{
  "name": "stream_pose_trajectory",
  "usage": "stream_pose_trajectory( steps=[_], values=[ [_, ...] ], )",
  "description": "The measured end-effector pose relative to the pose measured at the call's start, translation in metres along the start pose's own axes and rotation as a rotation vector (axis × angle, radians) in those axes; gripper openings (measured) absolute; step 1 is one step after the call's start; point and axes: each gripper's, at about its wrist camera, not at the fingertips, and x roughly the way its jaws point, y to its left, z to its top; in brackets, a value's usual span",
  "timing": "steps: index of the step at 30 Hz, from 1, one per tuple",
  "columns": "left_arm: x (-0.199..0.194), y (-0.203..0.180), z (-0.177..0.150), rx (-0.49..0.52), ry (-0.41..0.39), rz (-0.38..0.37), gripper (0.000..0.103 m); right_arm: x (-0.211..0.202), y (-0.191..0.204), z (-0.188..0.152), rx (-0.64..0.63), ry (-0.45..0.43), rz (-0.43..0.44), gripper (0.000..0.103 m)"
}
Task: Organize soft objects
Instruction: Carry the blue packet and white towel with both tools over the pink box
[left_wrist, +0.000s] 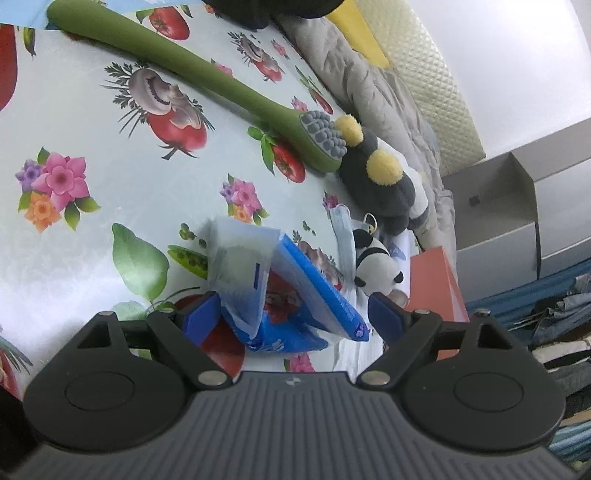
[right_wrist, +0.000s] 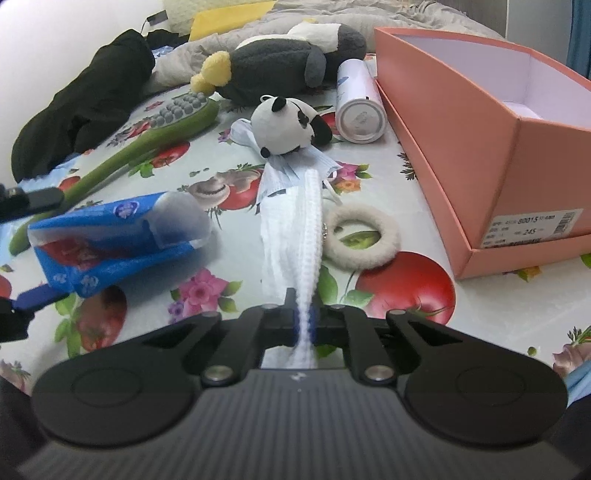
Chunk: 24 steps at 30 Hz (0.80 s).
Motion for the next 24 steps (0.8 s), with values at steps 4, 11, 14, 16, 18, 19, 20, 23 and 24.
stream_pose_trajectory(
  steps=[4,11,14,16,18,19,20,23,24],
  values=[
    [-0.001,0.004,0.002,-0.060,-0.018,0.009,0.092,0.001,0.004,-0.003,-0.034,-0.008,-0.015,0.008],
    [0.008,0.012,0.004,-0.110,-0.016,0.051,0.091,0.002,0.006,-0.004,-0.054,-0.011,-0.022,0.008],
    [0.014,0.012,0.002,-0.103,-0.003,0.050,0.091,0.002,0.005,-0.004,-0.055,-0.011,-0.021,0.008],
    [0.018,0.011,-0.001,-0.088,0.008,0.063,0.086,0.002,0.005,-0.005,-0.059,-0.012,-0.022,0.008],
    [0.022,0.010,-0.004,-0.075,0.031,0.068,0.078,0.002,0.006,-0.005,-0.067,-0.014,-0.024,0.008],
    [0.024,0.010,-0.006,-0.062,0.038,0.069,0.075,0.002,0.006,-0.005,-0.072,-0.015,-0.025,0.008],
    [0.025,0.009,-0.008,-0.048,0.041,0.077,0.070,0.002,0.007,-0.006,-0.075,-0.016,-0.026,0.008],
    [0.029,0.007,-0.011,-0.010,0.045,0.094,0.060,0.003,0.008,-0.006,-0.084,-0.019,-0.030,0.008],
    [0.029,0.007,-0.012,-0.001,0.046,0.094,0.054,0.003,0.008,-0.006,-0.086,-0.019,-0.031,0.008]
  ],
)
